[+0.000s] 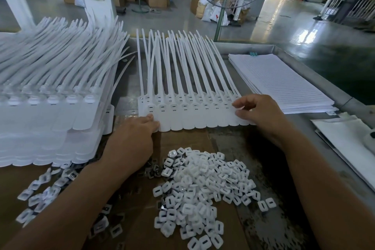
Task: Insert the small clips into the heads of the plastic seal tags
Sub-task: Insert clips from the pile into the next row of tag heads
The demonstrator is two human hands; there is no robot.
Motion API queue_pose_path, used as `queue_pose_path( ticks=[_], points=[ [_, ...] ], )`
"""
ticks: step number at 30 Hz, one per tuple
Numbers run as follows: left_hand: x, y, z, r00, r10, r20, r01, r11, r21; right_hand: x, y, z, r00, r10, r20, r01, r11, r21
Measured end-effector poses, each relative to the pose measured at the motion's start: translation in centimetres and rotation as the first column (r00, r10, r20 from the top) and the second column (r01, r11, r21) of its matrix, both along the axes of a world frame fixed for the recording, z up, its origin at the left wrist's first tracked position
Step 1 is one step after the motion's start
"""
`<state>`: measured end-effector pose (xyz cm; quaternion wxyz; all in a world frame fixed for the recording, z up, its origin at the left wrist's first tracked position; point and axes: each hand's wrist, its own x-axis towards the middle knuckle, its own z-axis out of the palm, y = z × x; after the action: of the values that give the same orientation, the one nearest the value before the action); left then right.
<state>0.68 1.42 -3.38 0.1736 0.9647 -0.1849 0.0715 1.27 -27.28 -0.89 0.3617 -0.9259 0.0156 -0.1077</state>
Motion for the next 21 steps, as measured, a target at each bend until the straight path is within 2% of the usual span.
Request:
queue_pose_path(
  ticks=[2, 5, 9, 11, 16, 21],
  points=[
    [0.0, 0.0, 0.1, 1.0, 0.0, -0.002, 0.0, 1.0, 0.0, -1.0, 0.4, 1.0, 0.98, 0.178, -0.085, -0.177, 0.984, 0.014],
    [-0.1, 0.0, 0.1, 1.0, -0.007, -0.006, 0.007, 1.0, 0.002, -1.9, 1.5, 2.2, 0.874, 0.403, -0.271, -0.416, 0.909, 0.009],
    [-0.1, 0.0, 0.2, 1.0, -0.001, -0.018, 0.001, 1.0, -0.008, -2.4, 3.3, 2.5, 0.723, 0.518, -0.457, -0.576, 0.817, 0.015],
    [-0.1, 0.0, 0.2, 1.0, -0.001, -0.017, 0.0, 1.0, -0.01, -2.3, 3.8, 2.2, 0.698, 0.507, -0.506, -0.596, 0.803, -0.016],
    [-0.1, 0.0, 0.1, 1.0, -0.003, -0.006, 0.002, 1.0, -0.024, -2.3, 4.0, 1.8, 0.732, 0.453, -0.508, -0.553, 0.832, -0.056],
    [0.0, 0.0, -0.1, 1.0, -0.003, -0.016, 0.002, 1.0, -0.022, -2.2, 3.8, 1.8, 0.756, 0.45, -0.475, -0.509, 0.861, 0.004]
  ],
)
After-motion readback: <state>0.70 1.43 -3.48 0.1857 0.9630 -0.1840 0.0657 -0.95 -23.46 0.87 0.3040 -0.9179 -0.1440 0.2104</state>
